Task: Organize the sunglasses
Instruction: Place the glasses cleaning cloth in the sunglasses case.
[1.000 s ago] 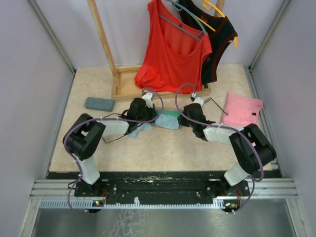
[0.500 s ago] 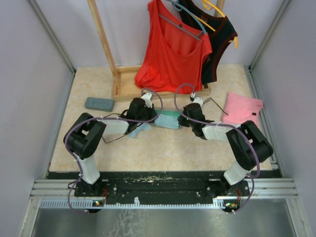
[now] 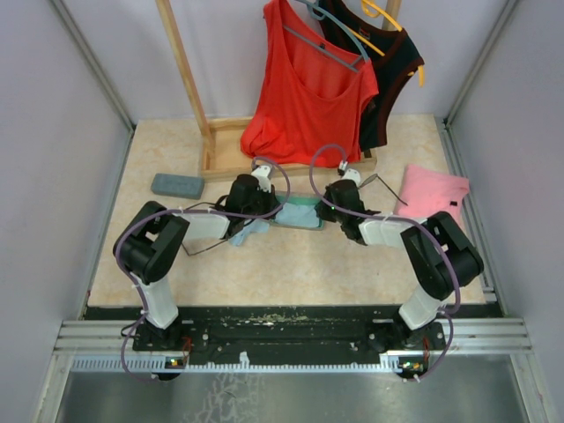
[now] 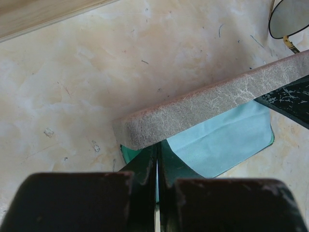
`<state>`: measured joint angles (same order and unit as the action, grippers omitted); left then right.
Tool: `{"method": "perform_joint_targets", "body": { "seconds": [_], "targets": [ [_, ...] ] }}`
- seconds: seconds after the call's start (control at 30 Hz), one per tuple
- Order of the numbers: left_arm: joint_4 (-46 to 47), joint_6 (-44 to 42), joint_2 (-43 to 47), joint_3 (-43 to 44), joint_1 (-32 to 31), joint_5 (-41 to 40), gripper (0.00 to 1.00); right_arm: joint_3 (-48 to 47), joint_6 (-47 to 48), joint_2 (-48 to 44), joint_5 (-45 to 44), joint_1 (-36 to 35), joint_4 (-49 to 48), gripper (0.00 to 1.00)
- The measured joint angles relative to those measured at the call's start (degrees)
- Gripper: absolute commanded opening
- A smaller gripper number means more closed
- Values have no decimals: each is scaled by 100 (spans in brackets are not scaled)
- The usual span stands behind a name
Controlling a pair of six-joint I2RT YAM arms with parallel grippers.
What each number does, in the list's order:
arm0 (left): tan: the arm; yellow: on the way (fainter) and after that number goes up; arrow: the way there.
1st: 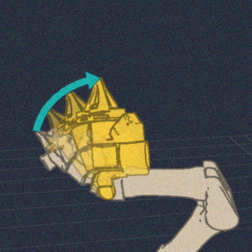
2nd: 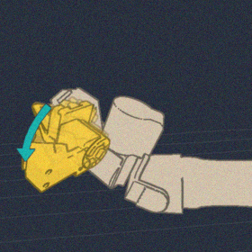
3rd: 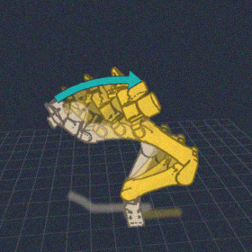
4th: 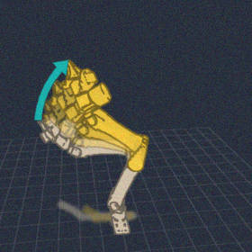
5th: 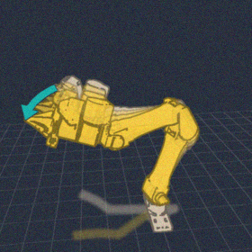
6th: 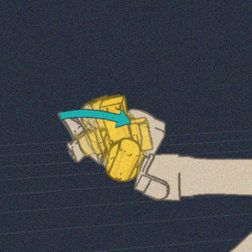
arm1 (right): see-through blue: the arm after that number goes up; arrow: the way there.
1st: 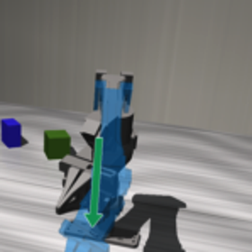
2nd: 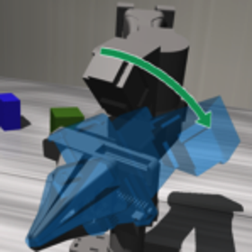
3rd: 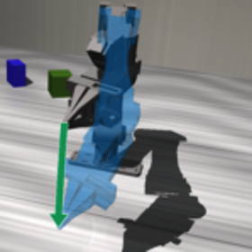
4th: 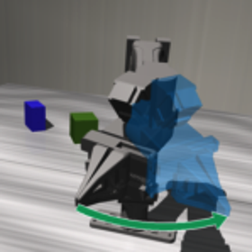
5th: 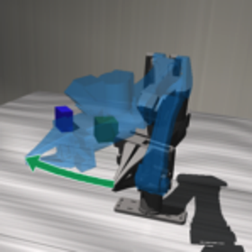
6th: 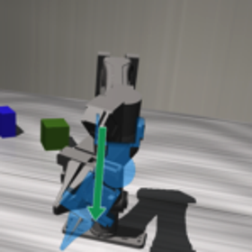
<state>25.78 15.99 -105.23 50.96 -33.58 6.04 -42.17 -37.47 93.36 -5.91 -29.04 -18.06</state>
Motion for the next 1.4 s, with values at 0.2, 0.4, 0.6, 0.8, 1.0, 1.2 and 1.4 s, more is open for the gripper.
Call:
{"method": "perform_joint_targets", "body": {
  "seconds": [0.2, 0.4, 0.6, 0.8, 1.0, 1.2, 1.4],
  "targets": [
    [26, 0, -44, 0, 0, 28, 0, -39, 2, 118, 7, 9, -22, 0],
    [42, 0, -74, 0, 4, 35, 0, -44, 9, 315, 15, 26, -33, 0],
    [48, 0, -74, 0, 48, 50, 0, -68, 44, 315, 22, 42, -39, 0],
    [83, 0, -142, 66, 61, 103, 0, -68, 46, 315, 22, 44, -39, 0],
    [90, -2, -173, 94, 63, 138, 13, -68, 66, 315, 22, 46, -37, 10],
    [85, 2, -160, 83, 63, 90, 27, -66, 133, 188, 17, 46, 15, 22],
    [74, 9, 63, -50, 63, -160, 38, -59, 186, -186, -2, 46, 72, 27]
  ]
}}
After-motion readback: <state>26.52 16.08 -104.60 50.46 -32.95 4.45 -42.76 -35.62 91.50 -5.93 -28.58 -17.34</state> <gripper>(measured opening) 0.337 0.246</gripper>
